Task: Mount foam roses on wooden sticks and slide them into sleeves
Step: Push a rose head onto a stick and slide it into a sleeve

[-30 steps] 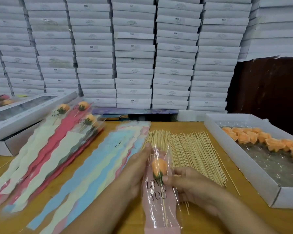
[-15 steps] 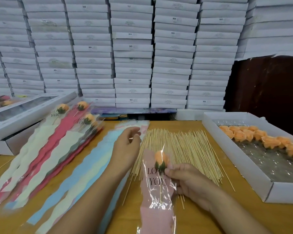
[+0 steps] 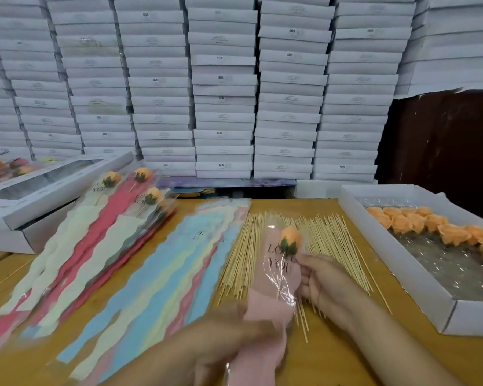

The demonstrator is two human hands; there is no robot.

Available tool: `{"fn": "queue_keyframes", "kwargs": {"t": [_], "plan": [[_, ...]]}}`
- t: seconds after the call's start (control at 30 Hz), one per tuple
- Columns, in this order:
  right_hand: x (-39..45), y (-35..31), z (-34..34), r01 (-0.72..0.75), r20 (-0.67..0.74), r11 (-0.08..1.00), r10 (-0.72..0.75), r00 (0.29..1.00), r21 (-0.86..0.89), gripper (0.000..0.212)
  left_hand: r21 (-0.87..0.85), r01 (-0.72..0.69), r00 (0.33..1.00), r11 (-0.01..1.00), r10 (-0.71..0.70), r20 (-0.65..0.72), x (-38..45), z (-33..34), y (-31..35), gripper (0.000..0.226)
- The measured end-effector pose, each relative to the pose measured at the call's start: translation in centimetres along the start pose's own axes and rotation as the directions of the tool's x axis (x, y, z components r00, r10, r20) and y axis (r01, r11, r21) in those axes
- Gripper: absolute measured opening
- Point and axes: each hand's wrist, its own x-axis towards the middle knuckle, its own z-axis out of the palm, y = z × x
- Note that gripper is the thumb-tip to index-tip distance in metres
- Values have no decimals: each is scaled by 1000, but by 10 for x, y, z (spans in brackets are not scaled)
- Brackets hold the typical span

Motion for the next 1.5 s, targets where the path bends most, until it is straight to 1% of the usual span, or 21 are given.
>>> {"fn": "queue_keyframes", "kwargs": {"t": [0.07, 0.13, 0.23, 0.27, 0.37, 0.4, 0.47, 0.5, 0.57, 0.63, 0.7, 0.8, 0.9, 0.97, 1.03, 1.1, 1.13, 1.23, 1.33, 1.4, 1.5], "plan": [[1, -4, 0, 5, 24, 1000, -6, 1000, 19, 29, 53, -10, 1000, 999, 9, 4, -4, 4, -4, 7], [-1, -8, 0, 3, 78, 1000, -3, 997, 2, 31, 49, -9, 1000, 999, 10, -16, -5, 5, -3, 3], [-5, -7, 1, 5, 138, 988, 17, 990, -157, 14, -20, -18, 999, 1000, 17, -31, -8, 6, 2, 5], [-6, -6, 3, 3, 131, 980, 24, 991, -199, 11, -37, -19, 999, 999, 18, -38, -10, 7, 5, 3], [-4, -4, 6, 17, 56, 972, -4, 998, -233, 9, -48, -17, 998, 999, 14, -61, -12, 9, 8, 26], [-4, -6, 8, 31, 29, 971, -25, 999, -235, 7, -37, -2, 999, 999, 0, -50, -14, 9, 9, 27], [-1, -11, 8, 75, -25, 967, -83, 996, -243, 19, -21, 42, 999, 999, -42, -10, -18, 6, 10, 25], [0, -14, 8, 90, -50, 966, -105, 993, -242, 19, -14, 42, 999, 999, -42, 11, -19, 4, 8, 23], [0, -19, 8, 102, -63, 970, -118, 991, -219, 8, -10, 13, 1000, 1000, -13, 18, -21, 1, 5, 21], [-2, -19, 11, 88, -21, 977, -93, 995, -193, 16, -63, -14, 1000, 998, 14, 1, -21, 0, 3, 22], [-9, -14, 16, 45, 67, 974, -31, 997, -224, 16, -119, -33, 999, 992, 31, -21, -20, 0, 1, 26], [-16, -2, 23, 18, 150, 953, 28, 988, -301, 15, -167, -56, 998, 984, 50, -38, -18, 2, 0, 16], [-13, 3, 27, 28, 81, 950, -3, 997, -309, 4, -160, -53, 996, 986, 41, -80, -18, 4, -1, 23], [-9, 1, 28, 26, 28, 956, -18, 999, -293, 4, -129, -44, 996, 991, 34, -79, -21, 3, -2, 25], [-5, -3, 26, 25, -18, 967, -30, 999, -255, 5, -75, -42, 994, 996, 33, -108, -24, 1, -3, 22], [-2, -6, 23, 31, -29, 971, -38, 999, -236, 3, -11, -52, 986, 999, 50, -156, -26, -3, -4, 11], [-2, -6, 22, 31, -19, 973, -36, 999, -228, 4, 12, -50, 984, 999, 51, -170, -26, -5, -3, 7], [-4, -8, 18, 11, 87, 977, 8, 996, -214, 28, -22, -70, 971, 997, 63, -230, -26, -21, 2, 9], [-11, -9, 8, 0, 173, 958, 52, 983, -287, 40, -6, -146, 903, 989, 130, -410, -22, -57, 9, 18], [-16, -7, -2, 3, 157, 940, 54, 986, -340, 44, 50, -159, 809, 986, 159, -567, -19, -90, 16, 31], [-23, -2, -16, -4, 110, 933, 47, 993, -361, 39, 81, -186, 674, 979, 187, -715, -16, -139, 24, 54]]}}
